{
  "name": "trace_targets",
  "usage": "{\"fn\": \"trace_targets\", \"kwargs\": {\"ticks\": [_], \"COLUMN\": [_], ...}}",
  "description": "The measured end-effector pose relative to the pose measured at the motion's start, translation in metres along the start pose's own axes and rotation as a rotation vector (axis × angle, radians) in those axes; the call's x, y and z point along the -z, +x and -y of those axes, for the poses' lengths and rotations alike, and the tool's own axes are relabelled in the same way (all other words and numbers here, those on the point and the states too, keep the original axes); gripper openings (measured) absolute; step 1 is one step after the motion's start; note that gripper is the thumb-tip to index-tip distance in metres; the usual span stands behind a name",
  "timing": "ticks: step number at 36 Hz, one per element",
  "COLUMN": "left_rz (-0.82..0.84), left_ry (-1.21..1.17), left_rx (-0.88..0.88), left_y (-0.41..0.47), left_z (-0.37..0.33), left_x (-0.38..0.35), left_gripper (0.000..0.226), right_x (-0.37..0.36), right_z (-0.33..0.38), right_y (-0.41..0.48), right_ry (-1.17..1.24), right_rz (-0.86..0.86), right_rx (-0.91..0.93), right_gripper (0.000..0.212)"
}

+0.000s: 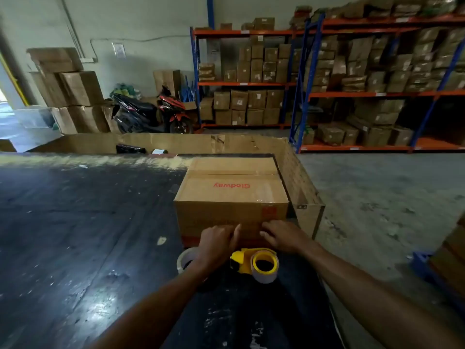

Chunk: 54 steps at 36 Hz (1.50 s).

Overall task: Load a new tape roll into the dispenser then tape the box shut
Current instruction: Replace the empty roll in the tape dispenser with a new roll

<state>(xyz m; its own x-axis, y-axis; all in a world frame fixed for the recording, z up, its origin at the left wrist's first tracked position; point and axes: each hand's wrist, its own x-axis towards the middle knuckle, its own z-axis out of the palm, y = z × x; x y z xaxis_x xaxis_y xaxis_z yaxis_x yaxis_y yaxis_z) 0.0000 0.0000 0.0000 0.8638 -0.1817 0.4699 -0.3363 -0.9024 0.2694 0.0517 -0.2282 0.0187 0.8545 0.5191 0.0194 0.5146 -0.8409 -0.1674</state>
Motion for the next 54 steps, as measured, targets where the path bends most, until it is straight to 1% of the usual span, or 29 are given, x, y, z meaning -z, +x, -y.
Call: {"fn": "trace_targets", "kwargs": {"ticks": [2,4,7,10,13,15,18,21,23,25,27,29,32,34,36,39,42,44,48,54], "left_rz": [0.043,0.194,0.388,0.528,0.549,0.580,0.669,0.726,0.701,0.634,0.553,0.485,0.402,0.358,0.303,0.210,0.149,0.110,0.085,0.070], "left_ry": [0.017,0.025,-0.010,-0.072,-0.167,-0.290,-0.611,-0.897,-1.029,-1.136,-1.218,-1.258,-1.251,-1.227,-1.192,-1.151,-1.175,-1.200,-1.259,-1.283], "left_rx": [0.042,0.045,0.067,0.231,0.407,0.499,0.620,0.697,0.675,0.661,0.630,0.579,0.497,0.445,0.394,0.338,0.336,0.351,0.413,0.448], "left_y": [-0.009,-0.025,-0.041,-0.056,-0.058,-0.057,-0.054,-0.055,-0.053,-0.052,-0.048,-0.040,-0.030,-0.026,-0.022,-0.013,-0.006,-0.002,0.003,0.009], "left_z": [-0.008,-0.019,-0.027,-0.033,-0.037,-0.036,-0.032,-0.029,-0.028,-0.025,-0.023,-0.021,-0.020,-0.020,-0.019,-0.021,-0.024,-0.025,-0.025,-0.028], "left_x": [-0.014,-0.028,-0.052,-0.071,-0.075,-0.074,-0.070,-0.061,-0.052,-0.044,-0.035,-0.028,-0.011,-0.001,0.008,0.023,0.036,0.043,0.054,0.066], "left_gripper": [0.057,0.059,0.059,0.067,0.066,0.067,0.059,0.052,0.043,0.036,0.038,0.037,0.025,0.020,0.020,0.028,0.032,0.030,0.030,0.030], "right_x": [-0.010,-0.018,-0.031,-0.040,-0.046,-0.045,-0.040,-0.026,-0.011,0.009,0.036,0.066,0.112,0.141,0.162,0.182,0.197,0.206,0.218,0.231], "right_z": [-0.006,-0.009,-0.015,-0.018,-0.017,-0.015,-0.013,-0.011,-0.009,-0.003,0.006,0.013,0.023,0.028,0.035,0.048,0.062,0.070,0.080,0.090], "right_y": [0.000,-0.002,0.000,-0.003,-0.003,-0.003,-0.002,0.000,0.001,0.001,0.000,0.003,0.011,0.017,0.023,0.033,0.042,0.046,0.048,0.050], "right_ry": [0.041,0.081,0.103,0.103,0.124,0.142,0.168,0.215,0.262,0.365,0.443,0.435,0.329,0.322,0.384,0.441,0.421,0.417,0.420,0.400], "right_rz": [0.069,0.171,0.275,0.315,0.338,0.360,0.374,0.416,0.445,0.464,0.471,0.464,0.397,0.371,0.386,0.387,0.341,0.335,0.323,0.280], "right_rx": [-0.061,-0.110,-0.102,-0.085,-0.091,-0.058,-0.001,-0.029,-0.067,-0.109,-0.118,-0.082,0.025,0.013,-0.007,-0.012,-0.016,-0.022,-0.011,-0.020], "right_gripper": [0.033,0.035,0.035,0.028,0.025,0.022,0.014,0.015,0.018,0.024,0.035,0.041,0.038,0.038,0.040,0.044,0.045,0.046,0.047,0.048]}}
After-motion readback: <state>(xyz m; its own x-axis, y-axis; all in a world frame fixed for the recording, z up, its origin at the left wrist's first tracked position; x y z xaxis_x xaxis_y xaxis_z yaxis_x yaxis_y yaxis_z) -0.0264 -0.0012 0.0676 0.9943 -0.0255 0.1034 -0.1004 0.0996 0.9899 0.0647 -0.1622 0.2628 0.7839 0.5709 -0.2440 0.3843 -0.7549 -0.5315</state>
